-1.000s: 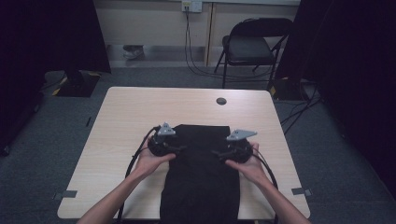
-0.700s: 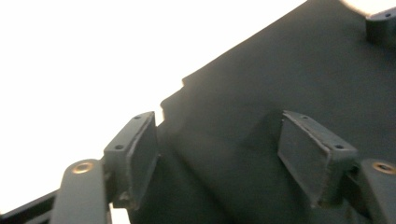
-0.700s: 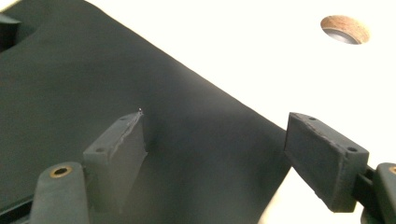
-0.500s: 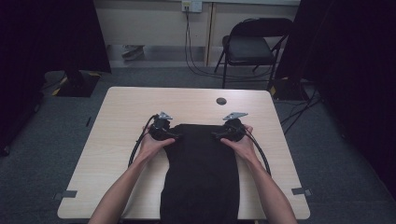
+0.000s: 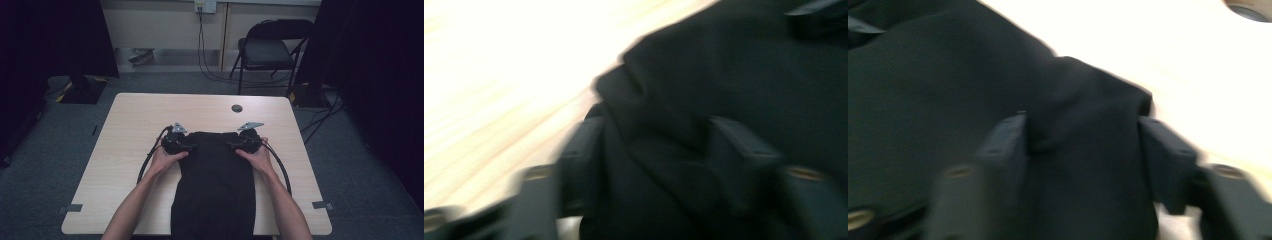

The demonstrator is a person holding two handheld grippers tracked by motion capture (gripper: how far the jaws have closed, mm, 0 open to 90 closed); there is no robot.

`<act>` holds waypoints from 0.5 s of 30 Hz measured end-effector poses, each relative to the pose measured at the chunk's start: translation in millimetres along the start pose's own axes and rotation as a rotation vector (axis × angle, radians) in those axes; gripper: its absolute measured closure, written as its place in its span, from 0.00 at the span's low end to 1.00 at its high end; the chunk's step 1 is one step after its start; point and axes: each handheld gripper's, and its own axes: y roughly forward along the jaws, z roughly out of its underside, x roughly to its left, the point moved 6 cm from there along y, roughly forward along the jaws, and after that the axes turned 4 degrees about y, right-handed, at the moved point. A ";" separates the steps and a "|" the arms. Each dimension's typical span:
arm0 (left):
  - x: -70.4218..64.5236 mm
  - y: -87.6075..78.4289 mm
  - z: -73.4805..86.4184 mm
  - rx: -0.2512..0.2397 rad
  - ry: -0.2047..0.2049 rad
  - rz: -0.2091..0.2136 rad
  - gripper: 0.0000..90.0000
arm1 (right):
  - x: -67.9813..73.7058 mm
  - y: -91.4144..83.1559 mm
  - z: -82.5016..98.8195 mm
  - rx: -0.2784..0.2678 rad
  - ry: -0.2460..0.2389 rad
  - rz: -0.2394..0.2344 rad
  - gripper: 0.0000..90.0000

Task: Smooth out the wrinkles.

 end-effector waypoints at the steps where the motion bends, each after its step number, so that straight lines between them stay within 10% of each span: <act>1: -1.8 -0.5 -0.1 0.002 -0.006 0.023 0.63 | 2.3 -0.4 0.0 -0.004 -0.006 -0.011 0.60; 5: -6.7 -0.3 -2.2 0.020 -0.043 0.065 0.87 | 8.5 -2.0 1.7 -0.015 0.021 -0.053 0.83; 15: 3.9 -8.9 -14.2 -0.017 -0.108 0.053 0.94 | 8.7 -6.3 -12.0 -0.015 0.053 -0.038 0.92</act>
